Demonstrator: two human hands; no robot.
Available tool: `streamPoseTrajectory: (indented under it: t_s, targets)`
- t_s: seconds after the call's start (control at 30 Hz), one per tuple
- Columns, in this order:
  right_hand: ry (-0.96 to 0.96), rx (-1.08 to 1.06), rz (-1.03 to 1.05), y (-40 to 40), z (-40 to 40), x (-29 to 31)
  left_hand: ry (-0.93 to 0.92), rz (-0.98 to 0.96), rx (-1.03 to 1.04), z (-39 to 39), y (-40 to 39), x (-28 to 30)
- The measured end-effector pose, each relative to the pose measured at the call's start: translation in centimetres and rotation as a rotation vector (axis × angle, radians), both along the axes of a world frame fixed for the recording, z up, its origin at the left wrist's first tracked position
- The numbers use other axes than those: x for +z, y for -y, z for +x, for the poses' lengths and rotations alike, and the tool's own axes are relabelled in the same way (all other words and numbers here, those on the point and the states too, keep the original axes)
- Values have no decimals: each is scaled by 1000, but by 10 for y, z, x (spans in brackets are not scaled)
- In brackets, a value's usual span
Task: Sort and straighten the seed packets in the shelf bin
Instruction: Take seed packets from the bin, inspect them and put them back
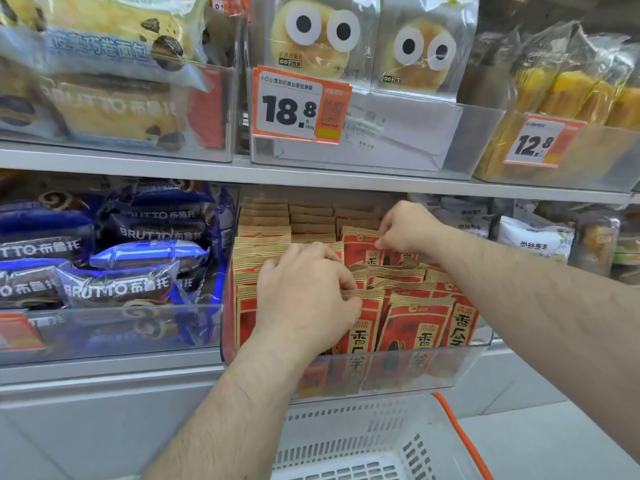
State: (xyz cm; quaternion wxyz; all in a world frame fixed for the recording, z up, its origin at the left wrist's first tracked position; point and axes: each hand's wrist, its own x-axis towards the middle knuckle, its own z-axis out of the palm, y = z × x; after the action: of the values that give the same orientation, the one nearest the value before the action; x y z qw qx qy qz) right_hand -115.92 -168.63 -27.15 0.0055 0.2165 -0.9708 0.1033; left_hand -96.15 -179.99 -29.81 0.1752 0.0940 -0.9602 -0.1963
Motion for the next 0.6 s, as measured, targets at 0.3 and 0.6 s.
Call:
streamPoseTrajectory:
  t_s: [0.3,0.6]
  targets:
    - [5,-31,66,1,0,3,-8,6,9,0,-1,1]
    - [156,201,30,-25,46,30,-2,17,0,3,0,3]
